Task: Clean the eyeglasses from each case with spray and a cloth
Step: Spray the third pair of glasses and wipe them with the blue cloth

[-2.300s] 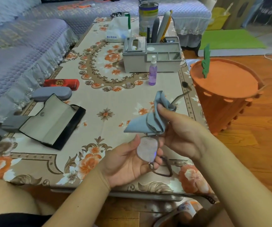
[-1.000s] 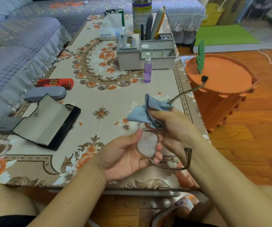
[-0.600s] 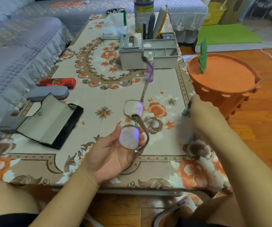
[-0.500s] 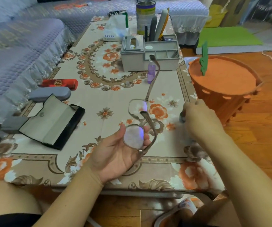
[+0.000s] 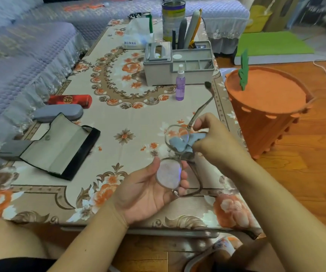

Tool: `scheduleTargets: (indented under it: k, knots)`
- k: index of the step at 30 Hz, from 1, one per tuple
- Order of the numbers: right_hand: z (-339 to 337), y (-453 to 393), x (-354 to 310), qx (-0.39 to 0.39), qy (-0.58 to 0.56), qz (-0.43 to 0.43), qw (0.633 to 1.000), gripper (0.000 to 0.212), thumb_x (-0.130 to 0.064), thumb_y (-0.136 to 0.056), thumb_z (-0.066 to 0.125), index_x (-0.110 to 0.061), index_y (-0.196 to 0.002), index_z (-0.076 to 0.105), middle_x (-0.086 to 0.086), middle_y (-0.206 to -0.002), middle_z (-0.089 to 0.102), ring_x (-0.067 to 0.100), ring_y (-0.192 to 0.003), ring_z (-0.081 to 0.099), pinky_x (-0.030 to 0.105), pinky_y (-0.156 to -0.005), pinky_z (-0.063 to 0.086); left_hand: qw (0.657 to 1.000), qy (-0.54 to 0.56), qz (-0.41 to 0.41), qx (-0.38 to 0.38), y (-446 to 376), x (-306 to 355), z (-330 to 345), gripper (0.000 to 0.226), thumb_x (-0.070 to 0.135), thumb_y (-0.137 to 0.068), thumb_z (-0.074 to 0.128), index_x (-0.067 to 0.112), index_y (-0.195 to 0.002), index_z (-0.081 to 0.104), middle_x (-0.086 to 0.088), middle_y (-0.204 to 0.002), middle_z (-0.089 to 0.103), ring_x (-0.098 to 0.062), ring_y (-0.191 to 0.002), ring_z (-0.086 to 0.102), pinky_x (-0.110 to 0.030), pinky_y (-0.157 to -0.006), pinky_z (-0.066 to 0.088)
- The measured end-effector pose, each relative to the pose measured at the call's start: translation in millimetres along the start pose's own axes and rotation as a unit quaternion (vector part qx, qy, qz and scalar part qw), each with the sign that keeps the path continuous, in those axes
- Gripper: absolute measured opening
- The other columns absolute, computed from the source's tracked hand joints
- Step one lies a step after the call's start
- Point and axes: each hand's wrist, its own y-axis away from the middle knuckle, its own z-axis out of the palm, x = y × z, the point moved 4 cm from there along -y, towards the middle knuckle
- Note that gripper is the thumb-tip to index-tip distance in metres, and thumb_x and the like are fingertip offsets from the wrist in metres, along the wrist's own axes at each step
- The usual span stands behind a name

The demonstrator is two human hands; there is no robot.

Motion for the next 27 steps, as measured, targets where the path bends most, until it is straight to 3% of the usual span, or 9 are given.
scheduleTargets:
  k: [4, 7, 11, 13, 14, 16, 18, 22, 27]
  knots:
    - [10.8, 3.3, 16.7, 0.018, -0.239, 0.119, 0.964, 0.029, 0.012, -0.086, 0.058, -0.007, -0.109, 0.06, 0.014, -0.095, 0.071, 0.02, -0.078, 0.071, 0.024, -0.056, 0.052, 1.0, -0.005, 0.014, 0.006, -1.4, 2.8, 1.5, 0.059, 0.033, -0.098, 0.063, -0.01, -0.138, 0.05, -0.022, -0.115, 0.061, -0.031, -0.104, 0.064, -0.037, -0.093, 0.055]
    - [17.4, 6.2, 23.5, 0.005, -0.265, 0.163, 0.95, 0.023, 0.002, -0.093, 0.057, -0.006, -0.112, 0.069, 0.015, -0.098, 0.077, 0.015, -0.069, 0.072, 0.021, -0.054, 0.054, 0.999, -0.024, 0.02, 0.014, 0.0, 6.7, -1.7, 0.059, 0.032, -0.099, 0.062, -0.01, -0.138, 0.05, -0.023, -0.114, 0.06, -0.033, -0.099, 0.066, -0.037, -0.088, 0.057]
    - [19.8, 7.0, 19.1, -0.044, -0.293, 0.141, 0.945, 0.032, 0.008, -0.094, 0.048, -0.006, -0.11, 0.071, 0.012, -0.096, 0.077, 0.016, -0.067, 0.07, 0.024, -0.06, 0.055, 0.998, -0.032, 0.047, 0.034, 2.4, 13.2, -6.5, 0.059, 0.035, -0.099, 0.061, -0.008, -0.137, 0.051, -0.023, -0.114, 0.06, -0.031, -0.099, 0.067, -0.035, -0.088, 0.058]
    - [8.1, 1.8, 18.1, -0.018, -0.163, 0.093, 0.982, 0.031, 0.003, -0.097, 0.051, -0.014, -0.116, 0.069, 0.009, -0.099, 0.075, 0.018, -0.071, 0.073, 0.024, -0.059, 0.053, 0.998, 0.005, 0.06, 0.037, 6.4, 18.4, -11.7, 0.062, 0.035, -0.095, 0.068, -0.007, -0.137, 0.053, -0.021, -0.115, 0.062, -0.031, -0.103, 0.067, -0.036, -0.092, 0.058]
    - [-1.5, -2.2, 15.5, 0.006, -0.022, 0.053, 0.998, 0.029, -0.006, -0.099, 0.056, -0.019, -0.123, 0.065, 0.007, -0.098, 0.072, 0.02, -0.076, 0.072, 0.025, -0.061, 0.053, 0.997, 0.016, 0.066, 0.039, 8.9, 21.5, -14.4, 0.063, 0.036, -0.094, 0.069, -0.007, -0.137, 0.053, -0.021, -0.116, 0.063, -0.031, -0.104, 0.067, -0.036, -0.093, 0.057]
    - [-17.7, -6.9, 10.6, 0.039, 0.247, -0.01, 0.968, 0.038, -0.026, -0.097, 0.066, -0.024, -0.134, 0.057, -0.003, -0.09, 0.064, 0.02, -0.083, 0.066, 0.031, -0.07, 0.052, 0.996, 0.019, 0.075, 0.048, 13.3, 27.0, -17.5, 0.064, 0.036, -0.094, 0.069, -0.007, -0.138, 0.053, -0.022, -0.116, 0.064, -0.031, -0.104, 0.067, -0.037, -0.092, 0.057]
    - [-29.5, -7.6, 6.2, 0.032, 0.304, 0.01, 0.952, 0.046, -0.038, -0.091, 0.073, -0.023, -0.131, 0.057, -0.007, -0.088, 0.057, 0.017, -0.086, 0.061, 0.033, -0.074, 0.049, 0.995, 0.013, 0.08, 0.064, 16.1, 31.1, -18.3, 0.066, 0.036, -0.091, 0.073, -0.007, -0.137, 0.054, -0.022, -0.115, 0.064, -0.031, -0.103, 0.068, -0.037, -0.09, 0.058]
    - [-44.1, -3.7, -5.5, -0.06, 0.17, -0.017, 0.983, 0.022, -0.036, -0.092, 0.071, -0.027, -0.112, 0.068, -0.006, -0.072, 0.059, 0.008, -0.06, 0.054, 0.024, -0.057, 0.042, 0.995, 0.008, 0.077, 0.067, 17.4, 33.5, -16.1, 0.069, 0.035, -0.087, 0.078, -0.007, -0.136, 0.054, -0.022, -0.114, 0.063, -0.032, -0.101, 0.068, -0.037, -0.089, 0.059]
    - [-44.6, 5.3, -21.2, -0.094, -0.195, -0.01, 0.976, 0.022, -0.018, -0.082, 0.071, -0.018, -0.104, 0.068, 0.009, -0.078, 0.055, 0.016, -0.072, 0.054, 0.023, -0.062, 0.042, 0.999, -0.002, 0.041, 0.017, 8.8, 21.1, -4.5, 0.059, 0.038, -0.099, 0.061, -0.005, -0.139, 0.052, -0.02, -0.119, 0.063, -0.03, -0.108, 0.065, -0.035, -0.099, 0.054]
